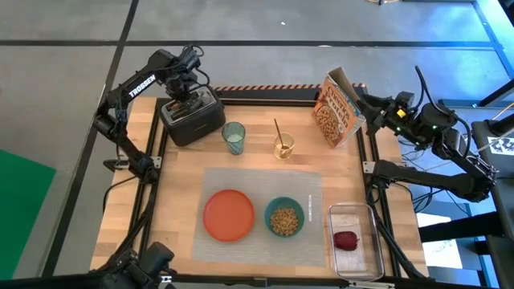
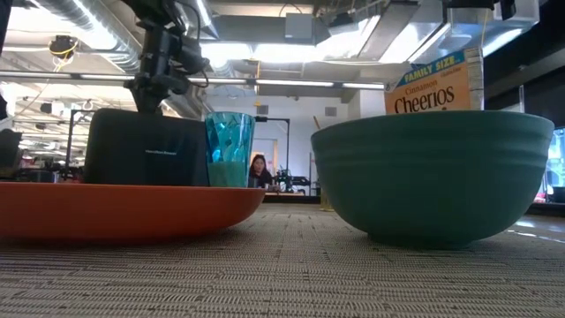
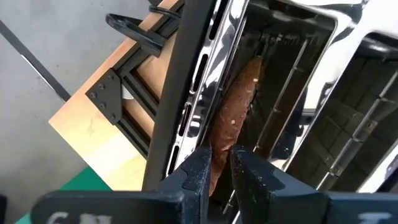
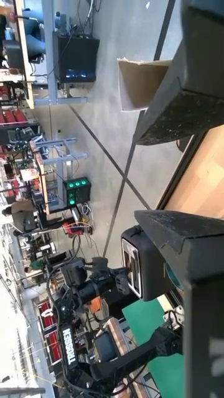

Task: Arrange a breakfast setting
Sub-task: Put the toasted bread on the orange plate

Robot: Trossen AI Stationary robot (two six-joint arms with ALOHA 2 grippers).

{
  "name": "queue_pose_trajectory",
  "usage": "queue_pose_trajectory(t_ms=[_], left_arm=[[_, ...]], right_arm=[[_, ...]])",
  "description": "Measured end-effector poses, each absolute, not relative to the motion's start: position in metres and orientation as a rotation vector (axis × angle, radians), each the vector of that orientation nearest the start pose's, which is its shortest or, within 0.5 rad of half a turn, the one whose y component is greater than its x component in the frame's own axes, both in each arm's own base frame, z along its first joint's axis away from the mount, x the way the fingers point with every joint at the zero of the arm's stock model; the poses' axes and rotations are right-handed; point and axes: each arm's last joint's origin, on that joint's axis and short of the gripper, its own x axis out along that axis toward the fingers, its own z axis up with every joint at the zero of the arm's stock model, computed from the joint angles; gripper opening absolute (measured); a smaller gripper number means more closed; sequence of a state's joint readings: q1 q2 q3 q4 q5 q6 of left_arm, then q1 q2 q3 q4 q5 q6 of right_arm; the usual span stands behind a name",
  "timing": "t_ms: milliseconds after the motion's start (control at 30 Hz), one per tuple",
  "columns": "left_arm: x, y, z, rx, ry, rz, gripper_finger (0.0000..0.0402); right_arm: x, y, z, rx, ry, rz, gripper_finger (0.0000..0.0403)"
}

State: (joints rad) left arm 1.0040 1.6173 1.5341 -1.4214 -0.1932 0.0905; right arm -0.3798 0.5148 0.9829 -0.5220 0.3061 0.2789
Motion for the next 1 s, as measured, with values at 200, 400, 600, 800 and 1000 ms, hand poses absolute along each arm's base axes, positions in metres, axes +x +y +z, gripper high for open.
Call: queue_pose_trajectory(t_ms=[200,400,600,800,1000], left_arm=[[0.149,0.245,0.299,-0.56,1.527,0.879,0.0054],[0.148,0.244,0.299,-0.559,1.533,0.892,0.0018],[0.148,0.245,0.299,-0.556,1.535,0.899,0.0009],[0.147,0.242,0.314,-0.543,1.502,0.913,0.0004],[0.145,0.234,0.361,-0.499,1.403,0.949,0.0004]], right_arm=[[0.068,-0.037,0.392,0.27,-0.041,-0.689,0.017],[0.068,-0.037,0.392,0.27,-0.041,-0.687,0.017],[0.068,-0.037,0.392,0.272,-0.042,-0.687,0.017],[0.068,-0.037,0.392,0.273,-0.042,-0.686,0.017],[0.068,-0.037,0.392,0.271,-0.042,-0.687,0.017]])
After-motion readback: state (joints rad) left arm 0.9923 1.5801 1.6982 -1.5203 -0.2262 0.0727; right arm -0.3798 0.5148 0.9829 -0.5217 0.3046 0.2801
